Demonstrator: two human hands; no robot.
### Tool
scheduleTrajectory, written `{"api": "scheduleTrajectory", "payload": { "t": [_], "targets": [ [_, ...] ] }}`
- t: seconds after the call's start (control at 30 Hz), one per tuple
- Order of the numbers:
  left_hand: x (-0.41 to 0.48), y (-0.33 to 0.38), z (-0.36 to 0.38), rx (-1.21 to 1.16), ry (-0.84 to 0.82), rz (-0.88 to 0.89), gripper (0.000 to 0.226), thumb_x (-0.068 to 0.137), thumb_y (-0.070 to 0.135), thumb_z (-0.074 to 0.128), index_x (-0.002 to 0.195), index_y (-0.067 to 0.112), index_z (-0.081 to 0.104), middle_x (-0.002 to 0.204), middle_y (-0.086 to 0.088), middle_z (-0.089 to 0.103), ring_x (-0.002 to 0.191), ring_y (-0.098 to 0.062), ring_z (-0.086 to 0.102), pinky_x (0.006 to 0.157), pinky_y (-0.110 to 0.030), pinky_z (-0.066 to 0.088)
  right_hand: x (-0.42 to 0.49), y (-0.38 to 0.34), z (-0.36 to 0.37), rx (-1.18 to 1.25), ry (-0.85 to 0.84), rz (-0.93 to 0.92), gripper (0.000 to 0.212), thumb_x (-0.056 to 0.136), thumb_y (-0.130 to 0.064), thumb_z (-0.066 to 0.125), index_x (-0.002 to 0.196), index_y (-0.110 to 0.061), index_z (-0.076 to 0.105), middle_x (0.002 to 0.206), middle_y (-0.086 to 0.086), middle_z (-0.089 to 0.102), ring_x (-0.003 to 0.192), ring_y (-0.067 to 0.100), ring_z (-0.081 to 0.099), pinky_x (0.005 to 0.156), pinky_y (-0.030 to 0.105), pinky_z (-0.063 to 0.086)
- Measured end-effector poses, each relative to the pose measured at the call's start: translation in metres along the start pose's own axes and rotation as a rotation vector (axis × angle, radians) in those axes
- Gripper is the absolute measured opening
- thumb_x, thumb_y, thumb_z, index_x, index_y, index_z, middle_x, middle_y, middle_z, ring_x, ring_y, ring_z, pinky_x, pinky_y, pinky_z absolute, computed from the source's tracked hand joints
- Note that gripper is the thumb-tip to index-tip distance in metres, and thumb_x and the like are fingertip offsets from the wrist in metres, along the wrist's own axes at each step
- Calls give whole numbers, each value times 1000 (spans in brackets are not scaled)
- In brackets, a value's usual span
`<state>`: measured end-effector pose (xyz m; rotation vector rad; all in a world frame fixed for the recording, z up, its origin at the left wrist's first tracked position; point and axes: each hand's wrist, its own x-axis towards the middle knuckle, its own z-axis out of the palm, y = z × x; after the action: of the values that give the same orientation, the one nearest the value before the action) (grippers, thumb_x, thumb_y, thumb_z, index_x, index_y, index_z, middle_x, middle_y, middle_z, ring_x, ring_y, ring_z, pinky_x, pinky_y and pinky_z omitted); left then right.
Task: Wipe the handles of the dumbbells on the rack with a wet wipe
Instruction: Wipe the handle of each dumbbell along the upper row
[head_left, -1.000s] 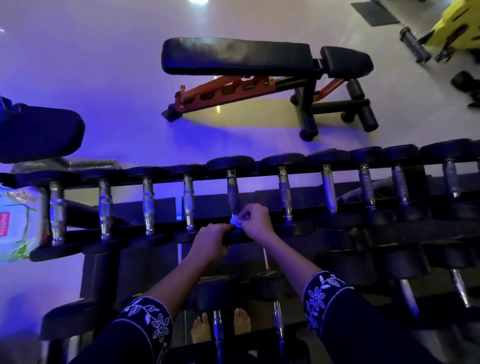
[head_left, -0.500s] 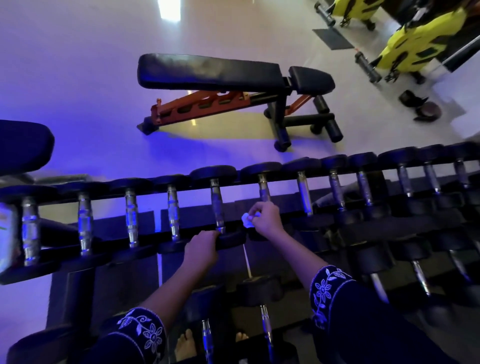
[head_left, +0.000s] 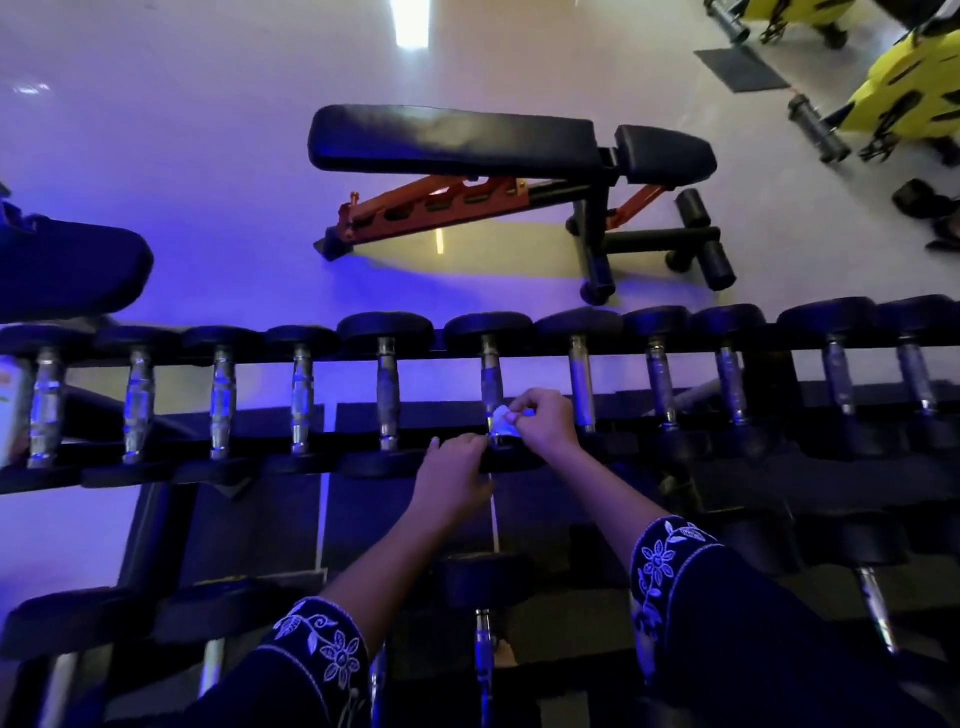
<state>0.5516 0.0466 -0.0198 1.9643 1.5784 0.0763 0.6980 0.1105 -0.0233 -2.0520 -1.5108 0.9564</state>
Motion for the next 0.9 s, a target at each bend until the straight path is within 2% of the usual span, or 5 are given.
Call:
{"api": "scheduleTrajectory", "payload": {
  "t": [0.17,0.43,0.6,0.73,0.9],
  "targets": [
    [7,16,8,-41,18,-100,51,84,14,60,133,24,54,131,-2,58,120,-28,54,89,-42,51,7,7,-7,-11,-69,-41,4,77,-4,68,80,-4,70,89,11,70,87,19,61,71,20,40],
    [12,10,10,-61,44,-125,53,79,16,73,130,23,61,122,-5,67,114,-31,59,94,-37,46,5,11,6,-117,-173,-82,8,72,-10,77,77,-9,71,81,3,65,74,13,55,65,20,41],
    [11,-3,12,-119,71,-151,59,77,17,79,133,23,60,121,-2,68,113,-29,59,96,-37,45,5,-6,12,-338,-224,-170,5,79,-16,68,81,-18,72,94,3,69,89,23,63,74,30,49],
    [12,-8,12,-163,73,-159,59,74,14,81,130,25,63,117,-2,70,113,-25,61,97,-34,46,14,-5,13,-185,-186,-26,7,74,-23,77,77,-17,73,88,1,71,85,18,65,70,26,50],
    [14,-9,13,-189,78,-169,59,75,15,81,131,26,62,117,-5,69,114,-22,59,100,-34,45,12,12,10,-61,-120,41,7,76,-5,75,76,-11,72,79,0,66,84,14,64,68,18,45]
  ]
}}
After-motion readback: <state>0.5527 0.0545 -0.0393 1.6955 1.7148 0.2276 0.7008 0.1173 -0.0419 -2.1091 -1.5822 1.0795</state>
